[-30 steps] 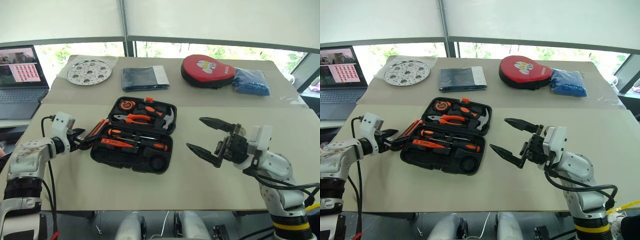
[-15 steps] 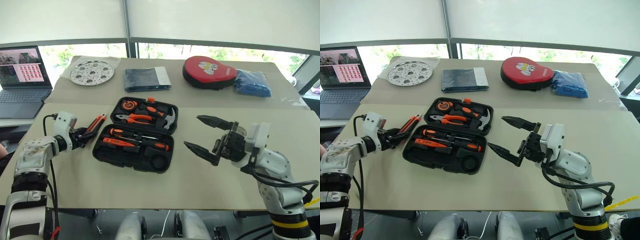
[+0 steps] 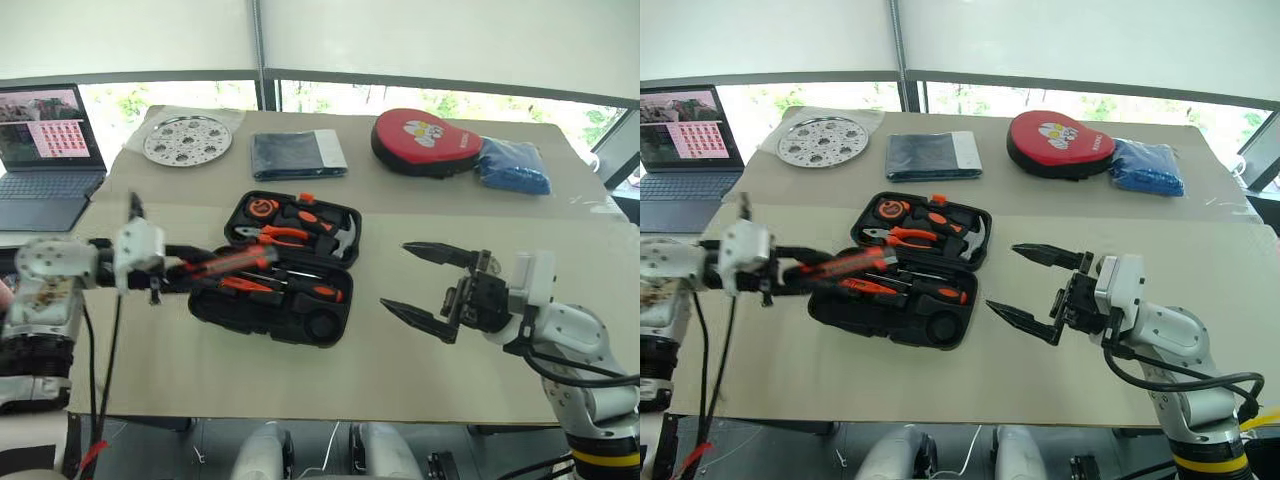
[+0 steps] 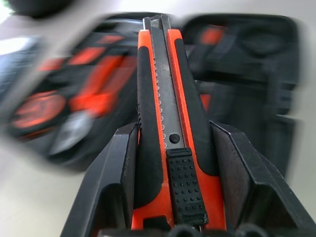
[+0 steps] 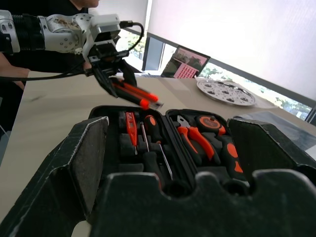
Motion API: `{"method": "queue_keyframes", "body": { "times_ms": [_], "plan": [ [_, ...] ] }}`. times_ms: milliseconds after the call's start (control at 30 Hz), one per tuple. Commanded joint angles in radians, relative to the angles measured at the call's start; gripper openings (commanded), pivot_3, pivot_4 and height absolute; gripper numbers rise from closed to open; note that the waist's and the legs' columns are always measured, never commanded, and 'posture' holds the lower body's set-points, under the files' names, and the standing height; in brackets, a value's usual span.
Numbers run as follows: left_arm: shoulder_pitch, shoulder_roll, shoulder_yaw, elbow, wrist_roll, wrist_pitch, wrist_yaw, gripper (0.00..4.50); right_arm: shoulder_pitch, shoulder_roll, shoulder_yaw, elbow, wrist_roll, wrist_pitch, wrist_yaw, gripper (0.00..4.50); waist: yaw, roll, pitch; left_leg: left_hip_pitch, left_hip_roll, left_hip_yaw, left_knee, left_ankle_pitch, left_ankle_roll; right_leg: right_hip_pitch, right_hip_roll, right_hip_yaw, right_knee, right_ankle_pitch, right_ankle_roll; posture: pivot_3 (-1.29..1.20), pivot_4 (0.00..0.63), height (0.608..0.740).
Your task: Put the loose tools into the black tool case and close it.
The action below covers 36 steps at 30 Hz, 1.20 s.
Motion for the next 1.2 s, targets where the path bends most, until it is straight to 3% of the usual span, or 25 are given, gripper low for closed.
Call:
{"method": "queue_keyframes", "body": {
  "times_ms": [33, 167, 300, 467, 700, 1000, 1100, 1167, 1200],
  "plan": [
    [-0.021, 0.013, -0.044, -0.041, 0.054, -0.062, -0.025, 1.79, 0.015, -0.012, -0.012, -0.074, 0.028, 0.017, -0.002, 4.50, -0.001, 0.000, 0.000, 0.000, 0.000, 0.000, 0.000, 0.000, 0.000, 0.000, 0.001, 0.000, 0.000, 0.000, 0.000, 0.00, 0.150, 0.740],
    [-0.038, 0.004, -0.060, -0.035, 0.052, -0.076, -0.042, 1.79, 0.032, -0.035, -0.008, -0.088, 0.025, 0.041, 0.017, 4.50, 0.001, 0.000, 0.000, 0.001, 0.001, -0.001, 0.000, 0.000, 0.000, 0.000, 0.001, 0.000, 0.001, 0.000, 0.000, 0.00, 0.150, 0.740],
    [-0.053, 0.048, -0.152, -0.027, 0.065, -0.126, -0.065, 1.79, 0.027, -0.090, -0.001, -0.062, -0.003, 0.076, 0.042, 4.50, 0.002, 0.000, 0.000, 0.000, 0.000, -0.002, 0.001, -0.002, 0.004, 0.000, 0.001, 0.000, 0.001, 0.000, 0.000, 0.00, 0.150, 0.740],
    [-0.121, 0.041, -0.206, 0.072, 0.131, -0.212, -0.065, 1.79, 0.041, -0.149, 0.012, -0.062, -0.010, 0.099, 0.092, 4.50, 0.003, 0.000, 0.000, 0.001, 0.000, -0.002, 0.001, -0.002, 0.004, 0.001, 0.001, 0.000, 0.001, 0.000, 0.000, 0.00, 0.150, 0.740],
    [-0.187, 0.040, -0.294, 0.138, 0.130, -0.248, -0.065, 1.79, 0.055, -0.139, 0.006, -0.067, -0.005, 0.101, 0.082, 4.50, 0.002, 0.000, 0.000, 0.001, 0.000, -0.002, 0.001, -0.002, 0.004, 0.001, 0.001, 0.000, 0.001, 0.000, 0.001, 0.00, 0.150, 0.740],
    [-0.237, 0.016, -0.362, 0.177, 0.105, -0.225, -0.065, 1.79, 0.066, -0.125, 0.004, -0.057, -0.019, 0.084, 0.083, 4.50, 0.005, 0.000, 0.000, 0.000, -0.001, -0.002, 0.003, -0.002, 0.004, 0.001, 0.001, 0.001, 0.001, -0.001, 0.002, 0.00, 0.150, 0.740],
    [-0.229, 0.019, -0.350, 0.164, 0.089, -0.105, -0.065, 1.79, 0.072, -0.118, 0.001, -0.056, -0.020, 0.082, 0.083, 4.50, 0.005, 0.000, 0.000, 0.000, -0.001, -0.002, 0.004, -0.002, 0.004, 0.002, 0.000, 0.001, 0.001, -0.001, 0.002, 0.00, 0.150, 0.740],
    [-0.225, 0.004, -0.308, 0.164, 0.078, -0.093, -0.065, 2.79, 0.074, -0.115, 0.001, -0.052, -0.023, 0.078, 0.086, 4.50, 0.004, 0.000, 0.000, 0.000, -0.001, -0.002, 0.004, -0.002, 0.004, 0.002, 0.000, 0.001, 0.001, -0.001, 0.003, 0.00, 0.150, 0.740],
    [-0.226, 0.000, -0.290, 0.162, 0.057, -0.106, -0.065, 2.93, 0.074, -0.113, 0.000, -0.047, -0.023, 0.076, 0.087, 4.50, 0.003, 0.000, 0.000, 0.000, -0.001, -0.002, 0.004, -0.002, 0.004, 0.002, 0.000, 0.001, 0.001, -0.001, 0.003, 0.00, 0.150, 0.740]
  ]
}}
